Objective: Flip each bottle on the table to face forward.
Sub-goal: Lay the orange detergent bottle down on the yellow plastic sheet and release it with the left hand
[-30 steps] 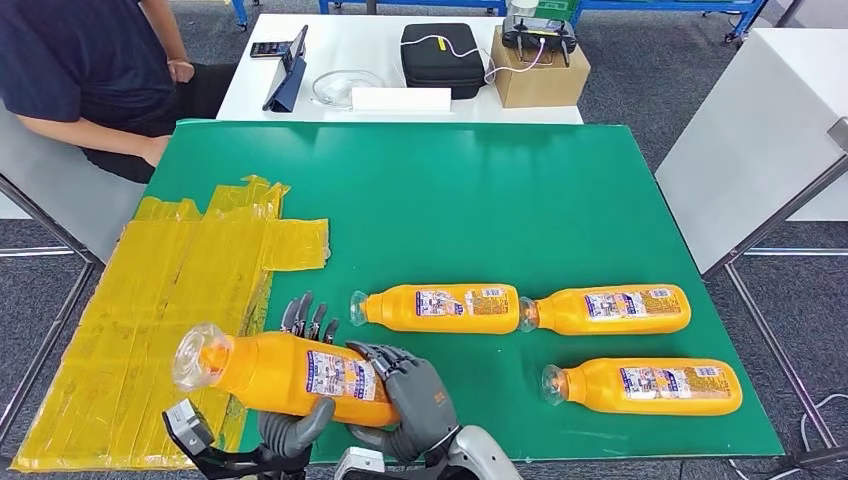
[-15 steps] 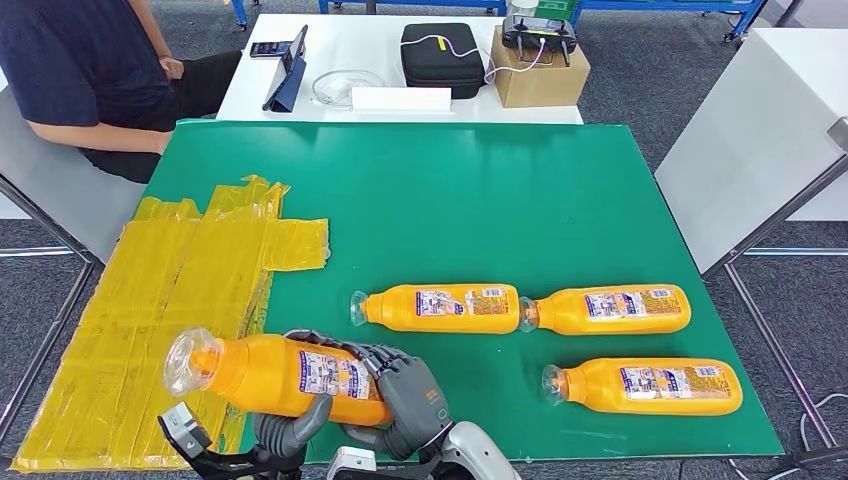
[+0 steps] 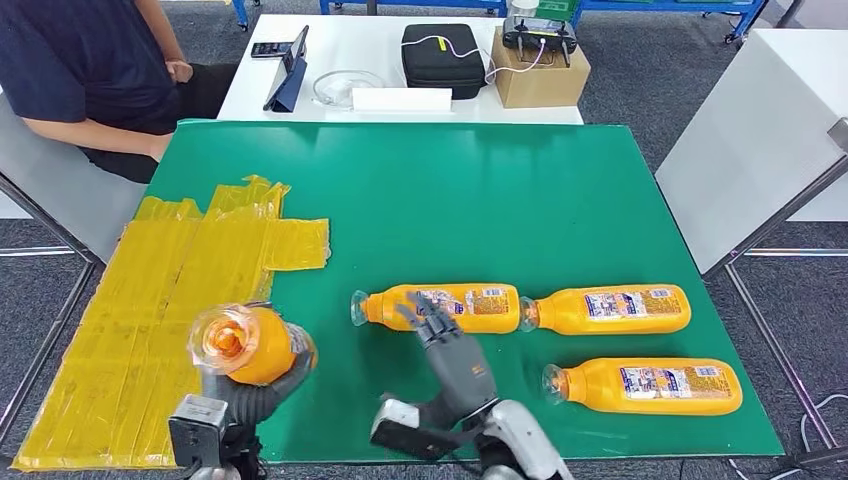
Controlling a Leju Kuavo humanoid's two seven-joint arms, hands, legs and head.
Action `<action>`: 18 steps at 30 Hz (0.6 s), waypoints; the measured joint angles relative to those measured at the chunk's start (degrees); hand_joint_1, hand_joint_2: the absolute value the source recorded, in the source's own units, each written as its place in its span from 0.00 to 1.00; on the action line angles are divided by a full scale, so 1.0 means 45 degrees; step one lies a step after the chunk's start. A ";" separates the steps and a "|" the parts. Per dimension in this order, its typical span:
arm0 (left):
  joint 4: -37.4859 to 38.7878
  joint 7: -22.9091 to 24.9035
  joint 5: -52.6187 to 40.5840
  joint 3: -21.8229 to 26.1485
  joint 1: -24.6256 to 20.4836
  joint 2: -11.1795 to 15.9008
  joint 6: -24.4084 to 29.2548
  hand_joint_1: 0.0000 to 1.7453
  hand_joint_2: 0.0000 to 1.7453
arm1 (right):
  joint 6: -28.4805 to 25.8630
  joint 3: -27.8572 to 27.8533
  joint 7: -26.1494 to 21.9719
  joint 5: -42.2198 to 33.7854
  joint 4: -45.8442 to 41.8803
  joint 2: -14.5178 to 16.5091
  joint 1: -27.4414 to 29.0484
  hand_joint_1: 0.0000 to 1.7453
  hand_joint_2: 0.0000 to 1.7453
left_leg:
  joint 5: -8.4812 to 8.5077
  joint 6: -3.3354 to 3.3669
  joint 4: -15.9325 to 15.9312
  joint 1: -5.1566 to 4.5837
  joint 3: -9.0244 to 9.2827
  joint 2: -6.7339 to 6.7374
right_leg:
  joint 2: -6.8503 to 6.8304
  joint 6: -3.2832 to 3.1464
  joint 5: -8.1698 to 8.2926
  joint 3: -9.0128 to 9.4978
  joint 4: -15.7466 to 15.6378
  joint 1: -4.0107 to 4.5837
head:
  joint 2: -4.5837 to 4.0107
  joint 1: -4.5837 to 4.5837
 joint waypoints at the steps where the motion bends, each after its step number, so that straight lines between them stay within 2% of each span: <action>1: 0.0024 0.0034 -0.0835 0.0316 -0.0165 0.0142 0.0679 1.00 1.00 | 0.0199 -0.0351 -0.0041 -0.0232 -0.0063 -0.0194 -0.0249 0.00 0.00 | 0.0011 0.0000 0.0000 0.0000 -0.0001 -0.0002 | 0.0000 -0.0003 0.0010 -0.0001 0.0000 0.0000 | 0.0000 0.0002; 4: 0.0271 0.0546 -0.3711 0.1149 -0.0703 0.0526 0.3141 1.00 1.00 | 0.0674 -0.1242 -0.0187 -0.0725 -0.0118 -0.0676 -0.0944 0.00 0.00 | 0.0026 -0.0002 0.0000 -0.0001 -0.0004 0.0002 | 0.0001 0.0007 0.0033 -0.0003 0.0000 -0.0001 | 0.0000 0.0001; 7: 0.0888 0.1755 -0.7075 0.1782 -0.1272 0.0987 0.5338 1.00 1.00 | 0.1040 -0.1799 -0.0326 -0.1082 -0.0013 -0.1067 -0.1605 0.00 0.00 | 0.0040 -0.0001 0.0000 -0.0001 -0.0006 -0.0001 | 0.0000 0.0015 0.0039 -0.0002 0.0001 0.0000 | 0.0000 -0.0001; 9: 0.1465 0.2772 -0.9588 0.2179 -0.1643 0.1281 0.5941 1.00 1.00 | 0.1297 -0.1958 -0.0373 -0.1285 0.0220 -0.1256 -0.2100 0.00 0.50 | 0.0049 -0.0004 0.0000 0.0000 -0.0007 -0.0001 | 0.0001 0.0016 0.0042 -0.0003 0.0003 0.0000 | 0.0000 -0.0001; 11: 0.2158 0.3821 -1.1878 0.2536 -0.1997 0.1546 0.6062 1.00 1.00 | 0.1578 -0.2004 -0.0397 -0.1448 0.0554 -0.1382 -0.2604 0.00 1.00 | 0.0054 -0.0011 0.0000 0.0001 -0.0007 0.0001 | 0.0001 0.0017 0.0044 -0.0005 0.0006 0.0001 | 0.0000 0.0000; 14: 0.3541 0.5512 -1.4162 0.2740 -0.2537 0.2000 0.6095 1.00 1.00 | 0.1976 -0.1986 -0.0425 -0.1664 0.1214 -0.1450 -0.3332 0.00 1.00 | 0.0064 -0.0014 0.0000 0.0002 -0.0008 -0.0001 | 0.0001 0.0017 0.0045 -0.0008 0.0013 0.0001 | 0.0000 0.0000; 18: 0.5114 0.6455 -1.4858 0.2752 -0.3079 0.2482 0.6090 1.00 1.00 | 0.2238 -0.1901 -0.0428 -0.1839 0.1927 -0.1448 -0.3997 0.00 1.00 | 0.0067 -0.0013 0.0000 0.0003 -0.0018 -0.0009 | 0.0000 0.0018 0.0045 -0.0012 0.0021 0.0000 | 0.0000 0.0000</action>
